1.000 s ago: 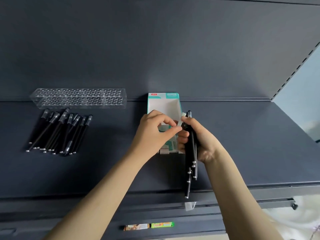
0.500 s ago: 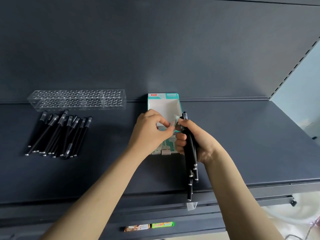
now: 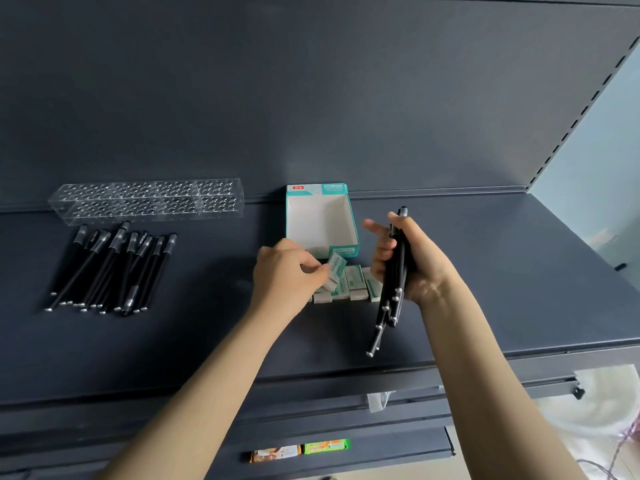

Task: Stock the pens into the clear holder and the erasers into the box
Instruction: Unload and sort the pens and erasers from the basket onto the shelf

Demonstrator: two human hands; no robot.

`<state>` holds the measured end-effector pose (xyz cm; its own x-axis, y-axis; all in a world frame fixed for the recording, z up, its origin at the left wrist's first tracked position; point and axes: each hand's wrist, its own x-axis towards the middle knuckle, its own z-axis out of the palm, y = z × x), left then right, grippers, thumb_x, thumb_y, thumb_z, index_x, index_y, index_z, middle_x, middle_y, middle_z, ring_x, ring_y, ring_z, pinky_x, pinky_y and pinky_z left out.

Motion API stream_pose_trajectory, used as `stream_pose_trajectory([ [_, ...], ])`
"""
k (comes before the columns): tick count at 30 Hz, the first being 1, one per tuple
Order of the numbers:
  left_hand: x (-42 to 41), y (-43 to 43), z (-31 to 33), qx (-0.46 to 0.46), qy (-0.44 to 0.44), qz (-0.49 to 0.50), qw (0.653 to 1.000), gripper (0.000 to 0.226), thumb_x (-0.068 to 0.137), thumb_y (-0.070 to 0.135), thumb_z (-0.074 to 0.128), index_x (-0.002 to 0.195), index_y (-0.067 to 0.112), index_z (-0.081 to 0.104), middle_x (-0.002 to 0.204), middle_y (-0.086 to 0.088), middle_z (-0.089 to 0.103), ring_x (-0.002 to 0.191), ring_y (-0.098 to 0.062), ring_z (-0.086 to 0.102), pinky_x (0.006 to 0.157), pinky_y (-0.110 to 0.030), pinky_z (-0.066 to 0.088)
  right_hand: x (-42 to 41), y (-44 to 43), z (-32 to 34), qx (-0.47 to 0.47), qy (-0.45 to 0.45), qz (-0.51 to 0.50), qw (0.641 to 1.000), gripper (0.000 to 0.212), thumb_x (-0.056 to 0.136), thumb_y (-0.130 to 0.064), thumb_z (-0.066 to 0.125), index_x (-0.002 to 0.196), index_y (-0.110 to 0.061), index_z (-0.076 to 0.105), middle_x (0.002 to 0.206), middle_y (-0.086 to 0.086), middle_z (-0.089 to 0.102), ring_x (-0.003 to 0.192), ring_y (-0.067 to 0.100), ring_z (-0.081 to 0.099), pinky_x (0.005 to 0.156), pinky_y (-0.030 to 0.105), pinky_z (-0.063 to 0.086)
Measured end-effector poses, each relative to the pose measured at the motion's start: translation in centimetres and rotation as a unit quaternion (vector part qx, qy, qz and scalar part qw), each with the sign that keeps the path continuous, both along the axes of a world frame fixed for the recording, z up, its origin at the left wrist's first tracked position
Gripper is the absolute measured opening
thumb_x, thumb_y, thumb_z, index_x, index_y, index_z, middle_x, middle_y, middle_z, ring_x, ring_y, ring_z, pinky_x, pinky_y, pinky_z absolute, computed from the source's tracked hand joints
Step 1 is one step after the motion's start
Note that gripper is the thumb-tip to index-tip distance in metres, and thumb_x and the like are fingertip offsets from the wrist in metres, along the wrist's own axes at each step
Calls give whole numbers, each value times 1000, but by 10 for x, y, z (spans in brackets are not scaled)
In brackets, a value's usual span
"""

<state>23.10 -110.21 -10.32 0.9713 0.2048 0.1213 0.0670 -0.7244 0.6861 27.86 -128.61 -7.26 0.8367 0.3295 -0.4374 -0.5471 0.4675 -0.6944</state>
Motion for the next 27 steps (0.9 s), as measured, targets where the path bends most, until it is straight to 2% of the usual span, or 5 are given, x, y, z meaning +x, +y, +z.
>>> stream_pose_trajectory([
  [6,-15,-7,8,-59,-80,5,995,9,88,26,68,89,17,69,97,5,60,92,-19,56,80,-32,49,3,0,2,36,0,-57,998,24,95,-37,55,97,-14,62,54,-9,39,44,6,42,50,19,36],
  [11,-46,-2,33,-203,58,-74,975,49,92,62,42,97,20,67,89,-2,69,86,-16,64,85,-40,52,-1,32,11,66,-5,-133,989,28,96,-27,57,71,-19,48,54,-5,44,45,9,44,50,19,44],
  [15,-67,25,42,-150,85,-77,982,72,83,75,31,104,12,58,89,-10,66,78,-16,64,82,-43,52,-10,78,12,71,7,-149,986,20,95,-27,61,79,-17,53,59,-4,50,50,10,50,52,20,47],
  [20,-75,75,44,-301,61,10,952,32,95,54,45,104,26,56,84,-3,69,51,-14,55,41,-27,39,-24,151,8,45,-13,-119,992,22,95,-25,61,77,-18,52,60,-3,50,54,9,50,59,25,43],
  [27,-84,175,37,-340,77,58,936,25,98,40,52,93,16,59,67,-6,54,41,-10,30,38,-20,20,-36,254,1,26,-8,-27,999,19,92,-24,67,80,-17,54,64,-2,55,64,12,58,66,28,48],
])
